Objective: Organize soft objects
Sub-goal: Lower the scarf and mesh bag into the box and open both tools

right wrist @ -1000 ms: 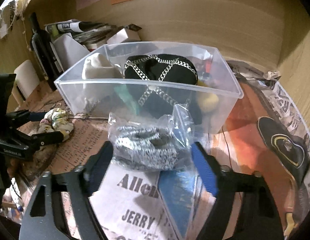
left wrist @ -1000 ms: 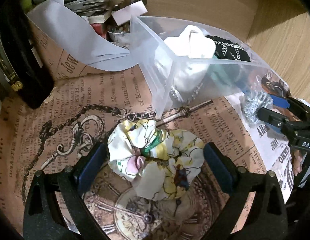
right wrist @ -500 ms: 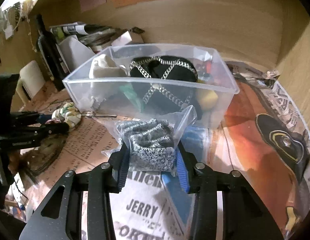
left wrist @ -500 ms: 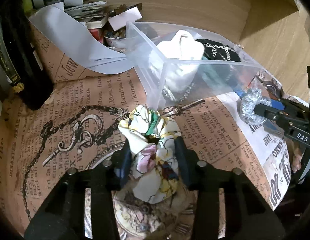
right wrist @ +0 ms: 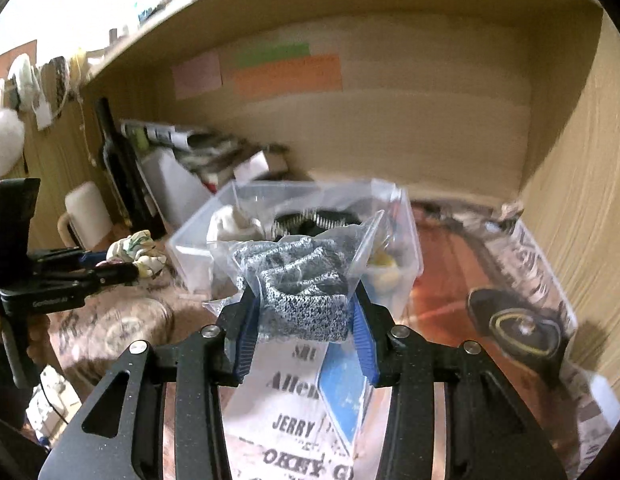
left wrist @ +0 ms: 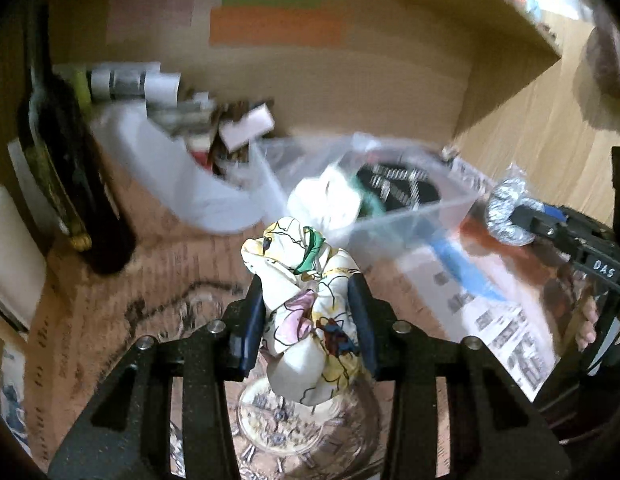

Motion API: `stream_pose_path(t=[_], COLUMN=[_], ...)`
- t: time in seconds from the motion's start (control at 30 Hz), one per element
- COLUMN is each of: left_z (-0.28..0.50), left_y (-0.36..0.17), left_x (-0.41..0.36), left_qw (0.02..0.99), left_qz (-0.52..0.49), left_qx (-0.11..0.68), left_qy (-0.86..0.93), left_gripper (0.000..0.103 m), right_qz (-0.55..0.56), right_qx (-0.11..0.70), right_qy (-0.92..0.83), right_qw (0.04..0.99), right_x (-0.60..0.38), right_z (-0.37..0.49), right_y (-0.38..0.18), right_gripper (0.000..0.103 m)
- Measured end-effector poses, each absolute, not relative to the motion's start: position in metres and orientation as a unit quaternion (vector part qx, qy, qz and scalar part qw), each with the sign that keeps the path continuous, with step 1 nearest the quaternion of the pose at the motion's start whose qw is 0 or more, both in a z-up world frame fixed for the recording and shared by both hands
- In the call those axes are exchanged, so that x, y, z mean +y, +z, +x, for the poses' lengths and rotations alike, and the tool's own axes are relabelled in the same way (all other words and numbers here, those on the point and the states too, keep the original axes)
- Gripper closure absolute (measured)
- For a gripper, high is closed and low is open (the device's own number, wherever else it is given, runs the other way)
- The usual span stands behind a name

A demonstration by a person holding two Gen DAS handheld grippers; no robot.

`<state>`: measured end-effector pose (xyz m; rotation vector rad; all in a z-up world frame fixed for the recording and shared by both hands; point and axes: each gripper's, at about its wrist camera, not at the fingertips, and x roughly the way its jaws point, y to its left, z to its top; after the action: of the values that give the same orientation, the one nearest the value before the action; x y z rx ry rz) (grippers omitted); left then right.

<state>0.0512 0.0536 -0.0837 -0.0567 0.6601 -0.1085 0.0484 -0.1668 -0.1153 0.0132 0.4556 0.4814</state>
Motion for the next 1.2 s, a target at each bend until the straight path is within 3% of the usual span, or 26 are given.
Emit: stream_pose_path(t=[0.43, 1.2], left_z=[0.086, 0.189], left_y=[-0.034, -0.087], left_x=[0.039, 0.039], left_qw=[0.963, 0.926], left_qz=[-0.027, -0.049], left_qx=[0.26, 0.366], left_qy=[-0.066, -0.08], left_gripper=[0.062, 0.062], right_qz=[0.015, -0.029], right_qx=[0.188, 0.278], right_qy=[0.251, 0.275], right_qw=[0.949, 0.92], right_x=[-0.151, -0.094], right_z=[0.067, 0.138], right_y=[-0.092, -0.132], right_gripper=[0.064, 0.063])
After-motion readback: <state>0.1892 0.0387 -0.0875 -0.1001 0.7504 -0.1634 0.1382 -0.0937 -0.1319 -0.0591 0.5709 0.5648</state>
